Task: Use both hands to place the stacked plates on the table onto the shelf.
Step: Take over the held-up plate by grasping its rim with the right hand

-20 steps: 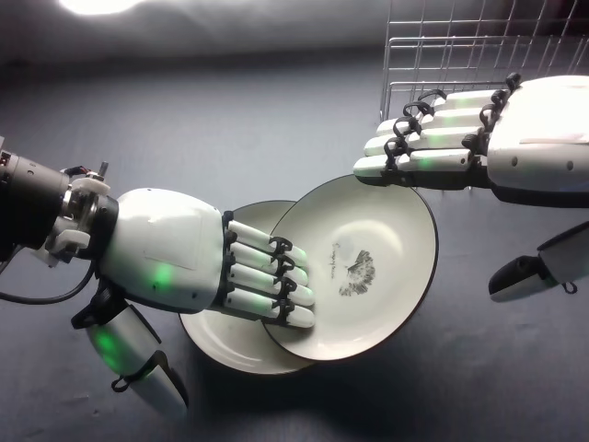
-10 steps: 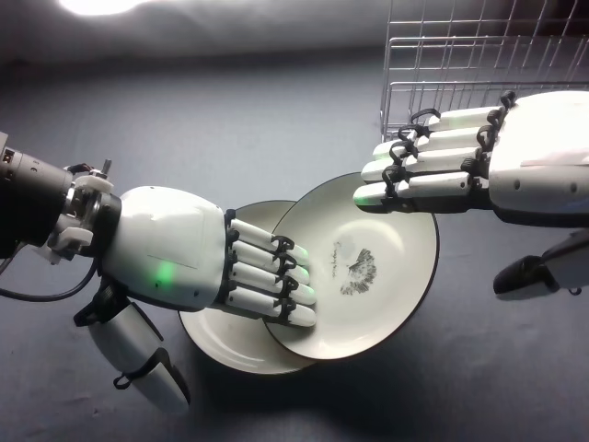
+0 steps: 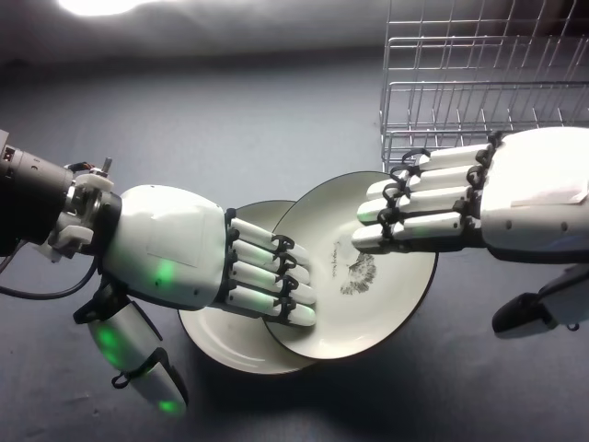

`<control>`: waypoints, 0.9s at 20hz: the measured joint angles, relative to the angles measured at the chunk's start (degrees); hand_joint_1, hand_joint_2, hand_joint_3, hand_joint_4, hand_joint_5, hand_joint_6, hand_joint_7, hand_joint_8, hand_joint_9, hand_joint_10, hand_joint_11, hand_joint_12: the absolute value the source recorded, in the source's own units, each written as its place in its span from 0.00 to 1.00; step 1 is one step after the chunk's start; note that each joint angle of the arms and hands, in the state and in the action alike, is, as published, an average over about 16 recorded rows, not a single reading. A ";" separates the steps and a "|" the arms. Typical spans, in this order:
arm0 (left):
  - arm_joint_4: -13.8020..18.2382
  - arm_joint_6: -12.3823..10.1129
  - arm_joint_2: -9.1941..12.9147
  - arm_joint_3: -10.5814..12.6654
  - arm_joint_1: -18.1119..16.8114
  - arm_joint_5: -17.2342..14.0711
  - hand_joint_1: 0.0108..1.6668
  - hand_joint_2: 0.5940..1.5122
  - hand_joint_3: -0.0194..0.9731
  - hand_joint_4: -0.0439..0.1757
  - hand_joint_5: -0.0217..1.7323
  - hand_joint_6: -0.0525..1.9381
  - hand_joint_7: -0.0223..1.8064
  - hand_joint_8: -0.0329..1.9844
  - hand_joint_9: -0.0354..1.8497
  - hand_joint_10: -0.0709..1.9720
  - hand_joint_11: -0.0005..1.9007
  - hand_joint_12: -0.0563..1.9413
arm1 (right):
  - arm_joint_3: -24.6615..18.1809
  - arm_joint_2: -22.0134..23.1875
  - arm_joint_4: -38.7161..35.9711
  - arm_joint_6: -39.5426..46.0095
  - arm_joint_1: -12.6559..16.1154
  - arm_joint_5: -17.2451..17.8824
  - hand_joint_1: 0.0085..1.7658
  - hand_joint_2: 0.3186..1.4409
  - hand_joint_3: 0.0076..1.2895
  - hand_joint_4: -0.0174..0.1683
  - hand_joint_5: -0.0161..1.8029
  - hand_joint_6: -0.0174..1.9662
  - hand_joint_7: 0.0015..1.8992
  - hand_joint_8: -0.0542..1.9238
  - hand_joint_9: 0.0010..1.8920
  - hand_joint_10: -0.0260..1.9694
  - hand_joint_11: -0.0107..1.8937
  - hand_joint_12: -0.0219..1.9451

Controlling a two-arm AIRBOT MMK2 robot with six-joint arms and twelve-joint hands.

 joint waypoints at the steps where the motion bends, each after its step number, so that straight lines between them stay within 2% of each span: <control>1: 0.00 0.00 -0.03 0.06 -0.02 -0.02 0.00 0.51 0.02 0.17 0.01 0.01 0.00 0.00 0.03 0.04 0.01 0.03 | 0.00 -0.16 -0.08 0.00 -0.20 0.03 0.60 0.59 0.01 0.09 0.07 0.02 0.03 0.03 0.03 0.02 0.02 0.31; 9: -0.04 0.00 -0.37 0.74 -0.09 -0.35 0.00 0.51 0.02 0.17 0.01 0.01 0.01 0.00 0.03 0.04 0.01 0.03 | 1.64 -2.85 -0.40 -0.02 -1.42 -0.06 0.60 0.59 0.01 0.09 0.07 0.02 0.03 0.03 0.02 0.02 0.02 0.29; 18: -0.17 0.00 -0.62 1.26 -0.09 -0.65 0.00 0.51 0.02 0.18 0.01 0.01 0.01 0.00 0.03 0.04 0.01 0.03 | 6.96 -8.54 -0.59 -0.04 -1.93 -0.49 0.62 0.59 0.01 0.10 0.08 0.02 0.04 0.03 0.04 0.02 0.02 0.32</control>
